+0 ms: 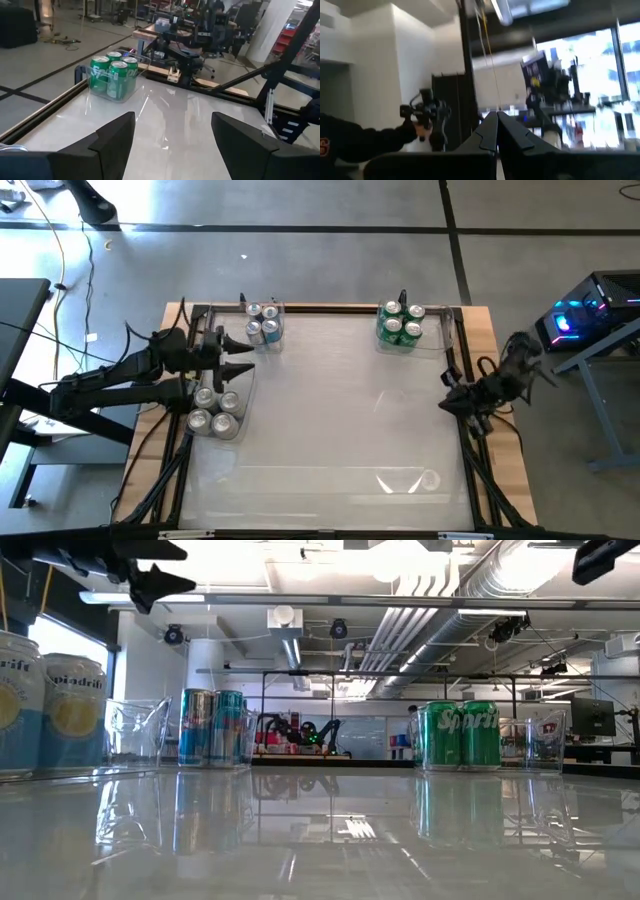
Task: Sort soda cans
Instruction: Return to Home Position
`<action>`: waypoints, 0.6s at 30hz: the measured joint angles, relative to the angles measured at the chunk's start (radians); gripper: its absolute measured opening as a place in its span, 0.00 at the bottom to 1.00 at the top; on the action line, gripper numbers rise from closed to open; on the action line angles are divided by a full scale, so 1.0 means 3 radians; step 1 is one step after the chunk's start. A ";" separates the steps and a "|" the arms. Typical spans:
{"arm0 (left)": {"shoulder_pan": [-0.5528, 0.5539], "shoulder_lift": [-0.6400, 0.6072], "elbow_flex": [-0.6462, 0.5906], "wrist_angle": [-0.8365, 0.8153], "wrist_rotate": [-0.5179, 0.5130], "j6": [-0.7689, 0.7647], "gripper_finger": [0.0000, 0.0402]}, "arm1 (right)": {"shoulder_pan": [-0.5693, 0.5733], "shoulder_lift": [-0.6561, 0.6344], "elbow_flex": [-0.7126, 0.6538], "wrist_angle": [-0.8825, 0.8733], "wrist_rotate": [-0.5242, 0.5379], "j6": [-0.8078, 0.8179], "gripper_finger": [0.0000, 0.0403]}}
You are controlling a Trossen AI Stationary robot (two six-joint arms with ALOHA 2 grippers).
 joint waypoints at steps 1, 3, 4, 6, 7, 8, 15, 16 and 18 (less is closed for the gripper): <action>0.0003 -0.0048 -0.0014 -0.0009 0.0009 0.0000 0.64 | -0.0095 0.0000 -0.0094 0.0189 -0.0148 -0.0072 0.00; 0.0003 -0.0155 -0.0062 0.0014 0.0084 0.0000 0.64 | -0.0298 0.0000 -0.0266 0.0453 -0.0359 -0.0120 0.00; 0.0003 -0.0219 -0.0095 0.0015 0.0142 -0.0010 0.64 | -0.0407 0.0000 -0.0344 0.0551 -0.0445 -0.0074 0.00; 0.0002 -0.0337 -0.0164 0.0004 0.0190 -0.0022 0.64 | -0.0639 0.0001 -0.0435 0.0557 -0.0592 0.0098 0.00; 0.0004 -0.0394 -0.0192 -0.0013 0.0191 -0.0023 0.64 | -0.0759 0.0010 -0.0432 0.0491 -0.0678 0.0229 0.00; 0.0009 -0.0453 -0.0220 -0.0023 0.0188 -0.0024 0.64 | -0.0882 0.0013 -0.0432 0.0452 -0.0747 0.0330 0.00; 0.0039 -0.0884 -0.0669 0.0335 0.0134 -0.0123 0.63 | -0.1708 0.0109 -0.0435 0.0214 -0.1295 0.0877 0.00; 0.0031 -0.0942 -0.0765 0.0461 0.0147 -0.0167 0.63 | -0.1805 0.0140 -0.0435 0.0152 -0.1298 0.0926 0.00; -0.0012 -0.1047 -0.0953 0.0717 0.0184 -0.0214 0.61 | -0.1975 0.0225 -0.0435 0.0051 -0.1299 0.0982 0.00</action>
